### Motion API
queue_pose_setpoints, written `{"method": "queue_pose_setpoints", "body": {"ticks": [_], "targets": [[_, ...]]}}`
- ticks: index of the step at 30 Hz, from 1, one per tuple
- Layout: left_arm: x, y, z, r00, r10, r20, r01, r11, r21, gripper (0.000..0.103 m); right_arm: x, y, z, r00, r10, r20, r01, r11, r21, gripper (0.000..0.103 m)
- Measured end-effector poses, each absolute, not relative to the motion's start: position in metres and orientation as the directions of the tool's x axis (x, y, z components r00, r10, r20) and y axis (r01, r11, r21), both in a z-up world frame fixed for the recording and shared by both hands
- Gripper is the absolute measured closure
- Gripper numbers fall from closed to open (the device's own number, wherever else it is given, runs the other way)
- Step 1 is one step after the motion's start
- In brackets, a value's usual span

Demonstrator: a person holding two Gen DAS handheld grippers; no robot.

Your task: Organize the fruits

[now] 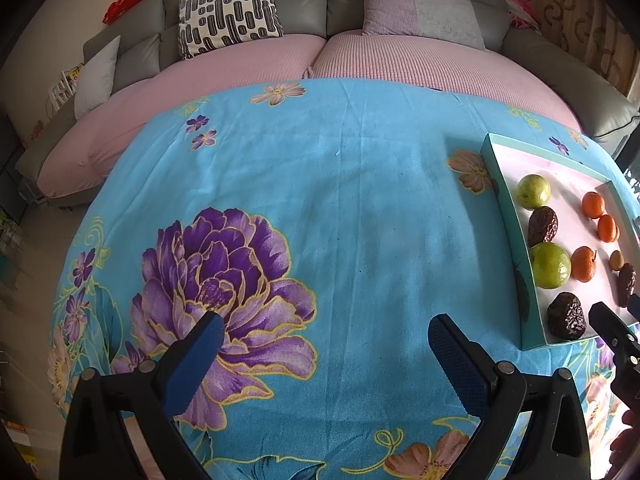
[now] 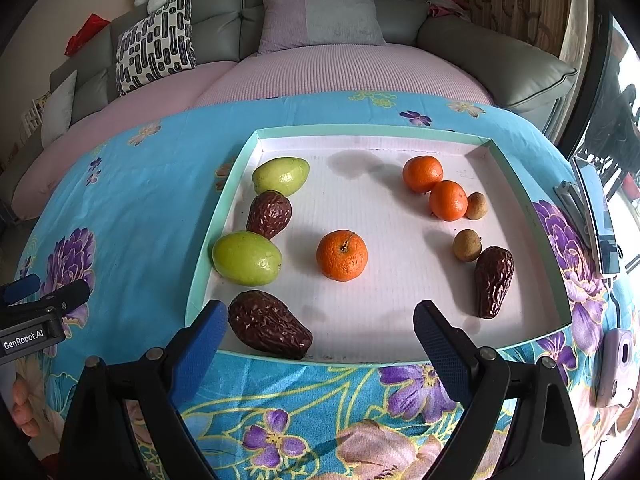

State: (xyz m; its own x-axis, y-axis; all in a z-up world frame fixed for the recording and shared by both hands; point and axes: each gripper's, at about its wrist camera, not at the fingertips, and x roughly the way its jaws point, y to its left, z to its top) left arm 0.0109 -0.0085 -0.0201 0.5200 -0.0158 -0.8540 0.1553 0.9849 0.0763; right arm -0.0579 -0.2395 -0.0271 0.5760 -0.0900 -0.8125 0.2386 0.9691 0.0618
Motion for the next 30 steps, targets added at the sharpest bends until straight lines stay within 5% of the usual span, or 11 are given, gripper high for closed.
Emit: {"method": "queue_pose_setpoints", "body": {"ticks": [30], "targets": [[0.0116,-0.0066,-0.0201,0.511,-0.029,-0.859,0.156,0.986,0.059,0.0,-0.0565,-0.239,-0.0305,0.564,-0.096,-0.821,0.24,0.969,0.051,0.009]]}}
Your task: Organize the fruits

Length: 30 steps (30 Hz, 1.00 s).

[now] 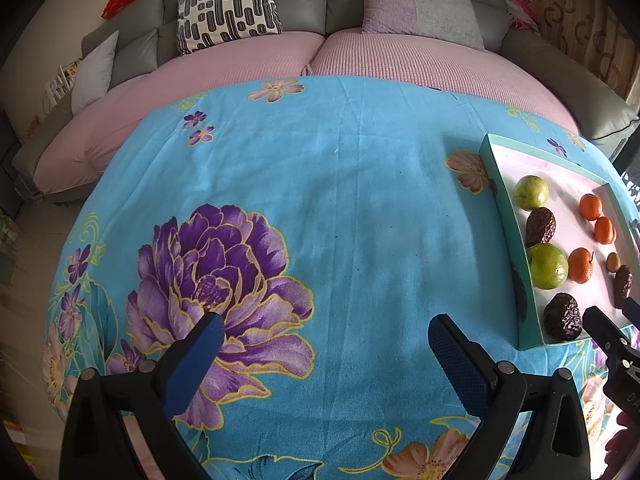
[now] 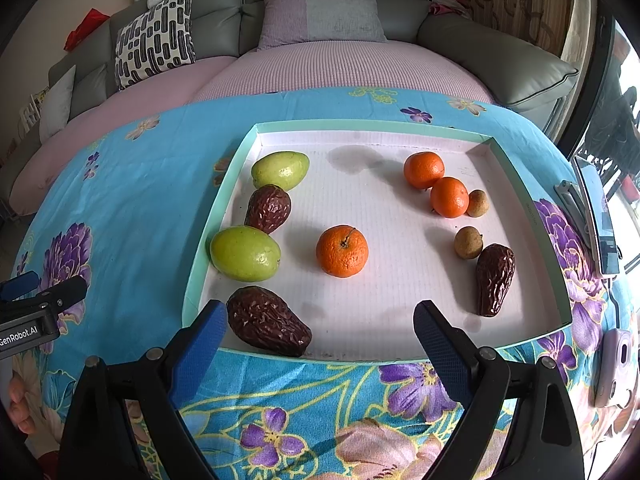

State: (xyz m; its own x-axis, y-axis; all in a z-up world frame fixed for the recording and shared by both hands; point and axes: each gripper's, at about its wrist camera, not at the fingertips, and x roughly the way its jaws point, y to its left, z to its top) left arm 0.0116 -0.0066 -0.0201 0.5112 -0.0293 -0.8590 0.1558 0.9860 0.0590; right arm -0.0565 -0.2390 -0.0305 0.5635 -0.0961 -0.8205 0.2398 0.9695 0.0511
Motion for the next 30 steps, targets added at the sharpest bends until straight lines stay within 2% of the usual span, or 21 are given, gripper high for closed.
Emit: {"method": "queue_pose_setpoints", "body": {"ticks": [30], "targets": [[0.0118,-0.0058,-0.0199,0.515,-0.02,-0.857,0.147,0.987,0.065,0.0,-0.0563,-0.2385,-0.0313,0.558,-0.099,-0.824,0.24,0.97,0.046,0.009]]}}
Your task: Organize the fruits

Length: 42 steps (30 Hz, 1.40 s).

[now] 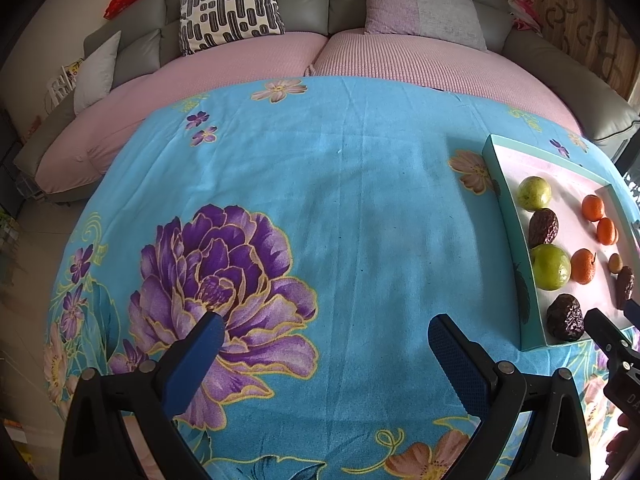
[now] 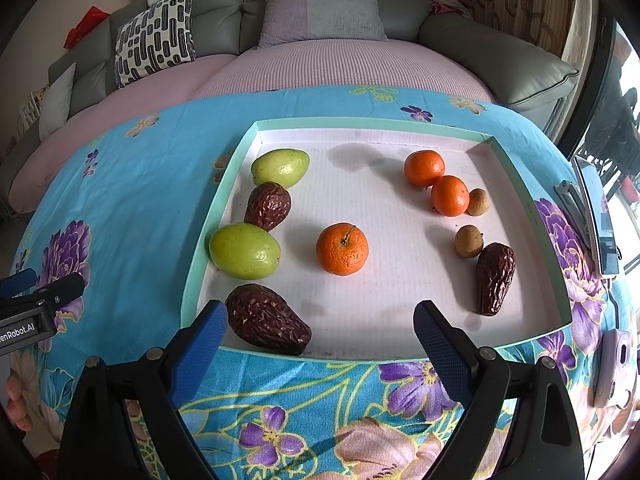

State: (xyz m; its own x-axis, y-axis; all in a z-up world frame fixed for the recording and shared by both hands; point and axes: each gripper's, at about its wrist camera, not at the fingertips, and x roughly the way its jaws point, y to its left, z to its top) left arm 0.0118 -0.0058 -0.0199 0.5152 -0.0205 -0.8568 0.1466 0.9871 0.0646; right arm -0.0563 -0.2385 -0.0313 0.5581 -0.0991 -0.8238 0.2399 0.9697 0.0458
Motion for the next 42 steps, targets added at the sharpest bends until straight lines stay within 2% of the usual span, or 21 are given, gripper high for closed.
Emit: {"method": "queue_pose_setpoints", "body": {"ticks": [42], "targets": [[0.0109,-0.008,-0.0206,0.506,-0.011,-0.863,0.16,0.984,0.081,0.0,-0.0566,-0.2399,-0.031,0.557,-0.099,-0.825,0.239,0.97,0.045,0.009]]}}
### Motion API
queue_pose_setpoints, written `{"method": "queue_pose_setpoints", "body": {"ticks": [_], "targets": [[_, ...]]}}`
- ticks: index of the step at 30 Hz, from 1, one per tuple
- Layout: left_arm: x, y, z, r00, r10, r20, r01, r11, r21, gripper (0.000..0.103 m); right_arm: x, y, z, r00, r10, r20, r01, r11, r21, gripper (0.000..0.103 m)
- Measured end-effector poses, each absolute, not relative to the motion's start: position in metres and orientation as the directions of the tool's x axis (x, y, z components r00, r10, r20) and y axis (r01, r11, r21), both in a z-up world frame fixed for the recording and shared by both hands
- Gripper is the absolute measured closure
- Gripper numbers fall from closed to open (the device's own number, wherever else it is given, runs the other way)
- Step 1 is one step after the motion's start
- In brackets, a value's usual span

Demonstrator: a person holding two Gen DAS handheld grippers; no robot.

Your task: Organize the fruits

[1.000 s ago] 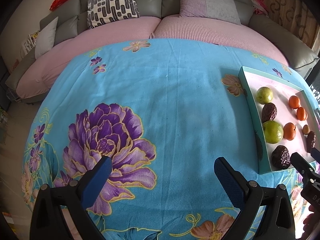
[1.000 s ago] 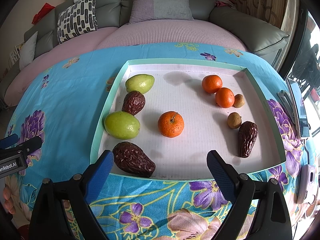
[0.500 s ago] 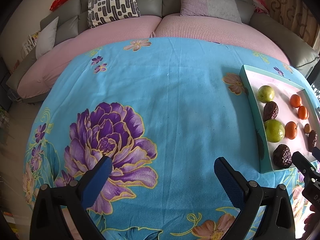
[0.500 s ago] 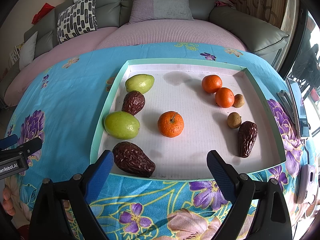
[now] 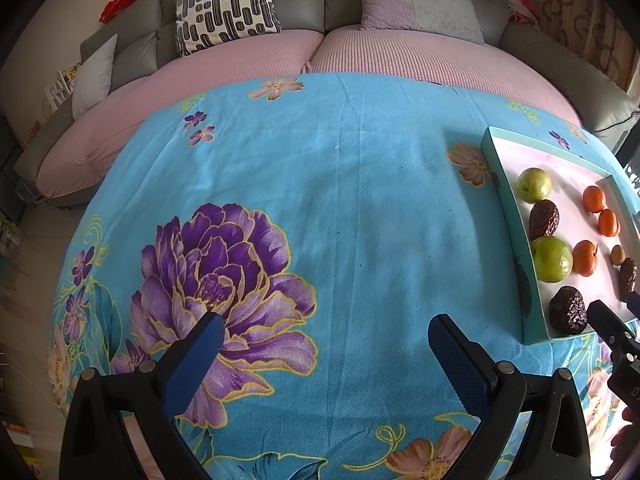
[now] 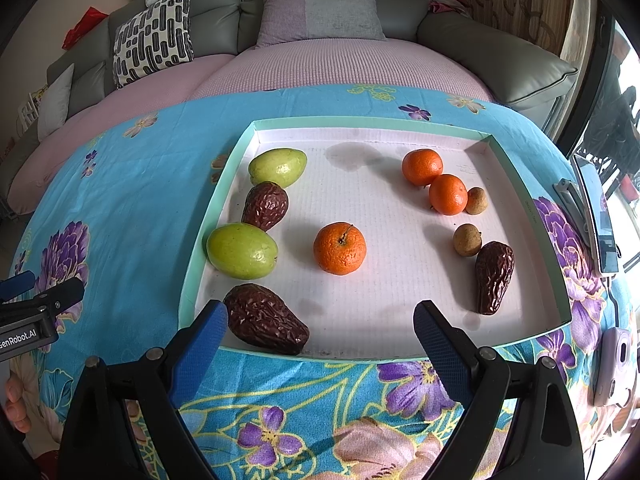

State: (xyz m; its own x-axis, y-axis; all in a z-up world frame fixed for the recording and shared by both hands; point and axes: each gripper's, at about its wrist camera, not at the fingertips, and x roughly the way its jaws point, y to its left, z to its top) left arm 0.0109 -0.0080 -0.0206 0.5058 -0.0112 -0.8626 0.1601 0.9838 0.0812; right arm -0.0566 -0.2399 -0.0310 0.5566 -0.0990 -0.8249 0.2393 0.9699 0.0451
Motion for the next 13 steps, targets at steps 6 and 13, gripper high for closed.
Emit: {"method": "queue_pose_setpoints", "body": {"ticks": [6,13], "targets": [[0.0099,-0.007,-0.0188,0.514,-0.006,-0.858,0.154,0.984,0.085,0.0,-0.0568,-0.2402,-0.0309,0.556,-0.099,-0.825,0.239,0.97,0.045,0.009],[0.0095,-0.0076,-0.0181,0.514,-0.005,-0.858,0.153,0.984,0.086,0.0,-0.0566,-0.2402,-0.0312,0.556,-0.099,-0.825,0.239,0.97,0.044,0.009]]}}
